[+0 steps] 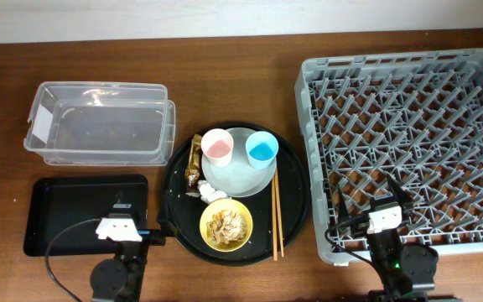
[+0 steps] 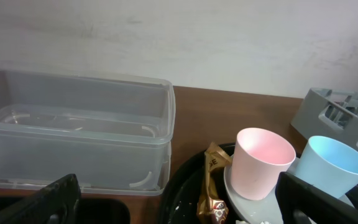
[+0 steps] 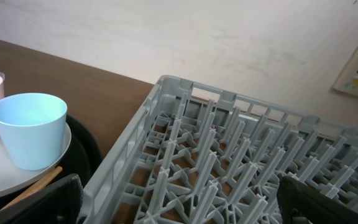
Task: Sort waste into correct bins and load items into the dishwasher rack
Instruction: 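Move the left gripper toward the gold wrapper on the black tray, then grasp the gold wrapper with the left gripper and drop it in the clear bin, then grasp the white tissue with the left gripper and drop it in the clear bin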
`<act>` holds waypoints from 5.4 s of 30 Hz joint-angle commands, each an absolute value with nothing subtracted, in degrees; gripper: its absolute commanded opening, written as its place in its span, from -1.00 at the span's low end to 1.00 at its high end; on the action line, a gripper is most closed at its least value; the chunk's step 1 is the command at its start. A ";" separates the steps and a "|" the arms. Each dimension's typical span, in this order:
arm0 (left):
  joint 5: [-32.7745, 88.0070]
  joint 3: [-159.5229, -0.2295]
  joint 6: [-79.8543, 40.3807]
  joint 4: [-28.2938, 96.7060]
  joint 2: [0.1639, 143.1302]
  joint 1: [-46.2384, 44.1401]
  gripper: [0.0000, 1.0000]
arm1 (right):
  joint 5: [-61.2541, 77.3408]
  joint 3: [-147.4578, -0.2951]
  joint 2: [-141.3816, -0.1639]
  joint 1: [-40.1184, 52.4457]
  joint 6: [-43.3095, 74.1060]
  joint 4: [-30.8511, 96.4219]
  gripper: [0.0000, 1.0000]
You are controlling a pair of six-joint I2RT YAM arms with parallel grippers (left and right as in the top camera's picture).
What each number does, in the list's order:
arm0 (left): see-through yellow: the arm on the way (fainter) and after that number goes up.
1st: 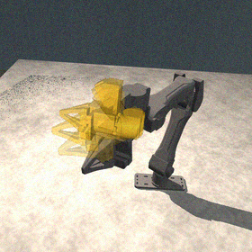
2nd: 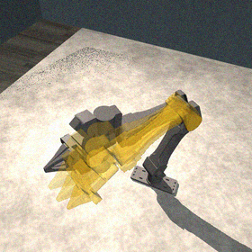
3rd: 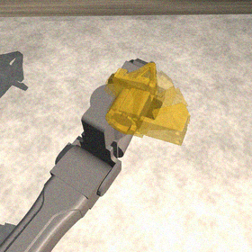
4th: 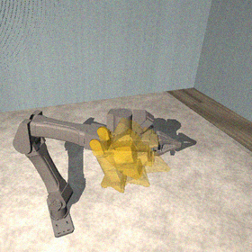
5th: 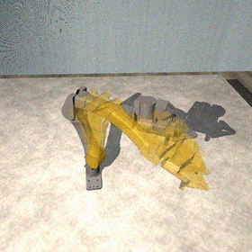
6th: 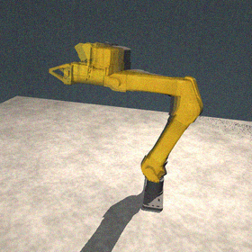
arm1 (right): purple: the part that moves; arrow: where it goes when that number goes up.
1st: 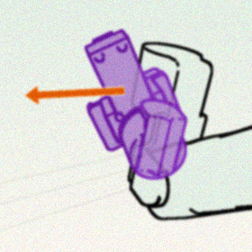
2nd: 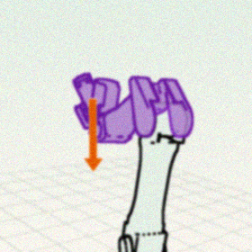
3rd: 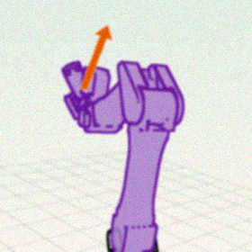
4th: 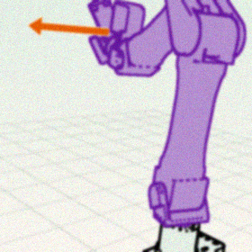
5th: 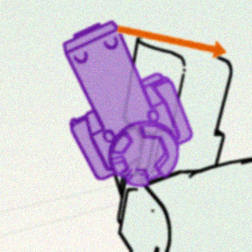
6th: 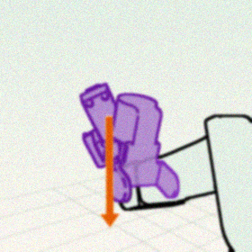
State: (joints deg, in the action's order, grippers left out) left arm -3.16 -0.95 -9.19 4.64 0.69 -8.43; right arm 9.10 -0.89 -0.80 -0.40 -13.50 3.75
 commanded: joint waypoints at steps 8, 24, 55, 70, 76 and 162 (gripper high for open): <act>-0.89 -0.54 -8.97 3.16 0.34 -8.08 0.99 | 9.26 -0.32 -0.32 -0.71 -13.08 3.57 0.96; 21.78 -68.75 -4.80 60.42 45.71 -8.08 0.99 | 9.26 -0.32 -0.32 -0.71 -13.08 3.57 0.96; -2.22 -69.28 -18.65 54.98 76.62 -19.33 -0.29 | 9.26 -0.32 -0.32 -0.71 -13.10 3.57 0.96; -5.48 -69.23 -18.63 39.40 102.48 -19.33 -0.35 | 9.26 -0.32 -0.32 -0.71 -13.08 3.57 0.96; -7.33 -69.23 -18.65 39.00 107.35 -19.33 -0.35 | 9.26 -0.32 -0.32 -0.71 -13.08 3.57 0.96; 3.66 -46.11 -40.91 27.24 94.17 -24.01 0.08 | 9.26 -0.32 -0.32 -0.71 -13.10 3.57 0.96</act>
State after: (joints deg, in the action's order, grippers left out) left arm 3.20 -46.72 -40.99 27.16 92.51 -23.79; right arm 9.13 -0.82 -0.80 -0.40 -13.52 3.57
